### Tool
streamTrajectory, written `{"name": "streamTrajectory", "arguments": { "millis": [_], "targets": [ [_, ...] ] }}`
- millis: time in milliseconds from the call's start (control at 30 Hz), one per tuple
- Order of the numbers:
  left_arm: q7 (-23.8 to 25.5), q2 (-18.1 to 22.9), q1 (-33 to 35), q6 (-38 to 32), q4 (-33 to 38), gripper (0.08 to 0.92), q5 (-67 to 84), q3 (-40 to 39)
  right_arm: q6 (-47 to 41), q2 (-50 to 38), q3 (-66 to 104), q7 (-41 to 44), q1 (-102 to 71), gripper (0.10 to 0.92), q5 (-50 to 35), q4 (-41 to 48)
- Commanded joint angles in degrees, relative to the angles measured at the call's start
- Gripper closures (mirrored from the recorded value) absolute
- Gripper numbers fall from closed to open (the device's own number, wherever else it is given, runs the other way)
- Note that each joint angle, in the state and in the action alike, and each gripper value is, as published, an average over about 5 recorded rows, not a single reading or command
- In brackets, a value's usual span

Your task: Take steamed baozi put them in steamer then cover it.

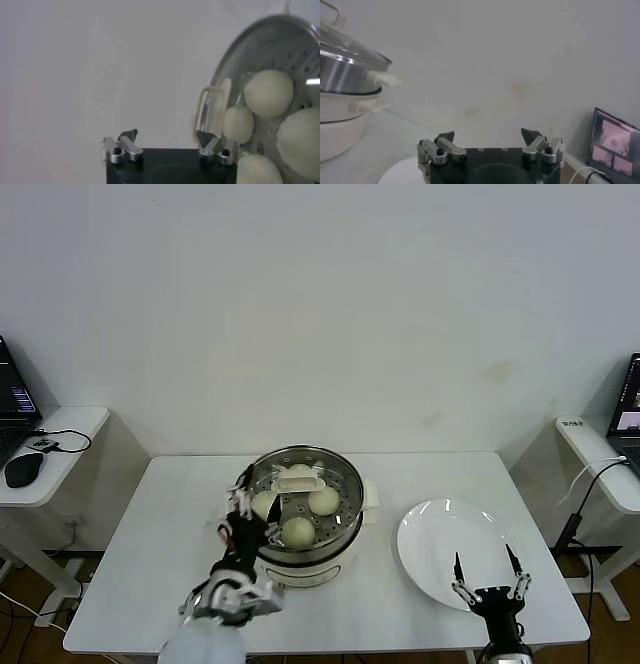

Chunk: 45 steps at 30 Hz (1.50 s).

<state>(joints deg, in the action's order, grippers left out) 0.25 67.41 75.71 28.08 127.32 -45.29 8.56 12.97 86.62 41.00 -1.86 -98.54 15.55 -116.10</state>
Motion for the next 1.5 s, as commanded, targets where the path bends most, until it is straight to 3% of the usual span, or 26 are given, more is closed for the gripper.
{"name": "streamTrajectory", "arguments": {
  "millis": [33, 400, 667, 967, 1233, 1500],
  "targets": [
    [-20.4, 1.8, 20.0, -23.1, 5.2, 0.178, 52.2, 18.2, -1.5, -3.2, -0.7, 1.0, -1.5, 0.203, -5.5, -1.2],
    [-21.3, 5.5, 26.4, -31.0, 2.4, 0.177, 61.1, 22.1, -4.8, -10.1, -1.5, 3.3, -6.0, 0.203, -14.2, -4.0],
    [-17.3, 7.3, 30.9, -36.8, -2.1, 0.177, 61.9, 25.4, -7.4, -12.0, -1.8, 5.4, -8.4, 0.203, -20.4, -5.9],
    [-10.0, 9.1, 34.7, -33.0, 1.3, 0.177, 58.4, 25.7, -10.8, -12.0, -2.5, 6.3, -9.8, 0.203, -22.2, -8.1],
    [-8.7, 10.9, 31.7, -30.4, 1.7, 0.177, 56.6, 26.6, -16.1, -12.6, -3.6, 6.7, -9.4, 0.203, -29.0, -10.9],
    [-10.3, 11.6, 31.5, -28.9, 0.2, 0.177, 59.8, 26.2, -14.9, -12.8, -2.7, 9.4, -8.2, 0.203, -34.4, -11.0]
  ]
}}
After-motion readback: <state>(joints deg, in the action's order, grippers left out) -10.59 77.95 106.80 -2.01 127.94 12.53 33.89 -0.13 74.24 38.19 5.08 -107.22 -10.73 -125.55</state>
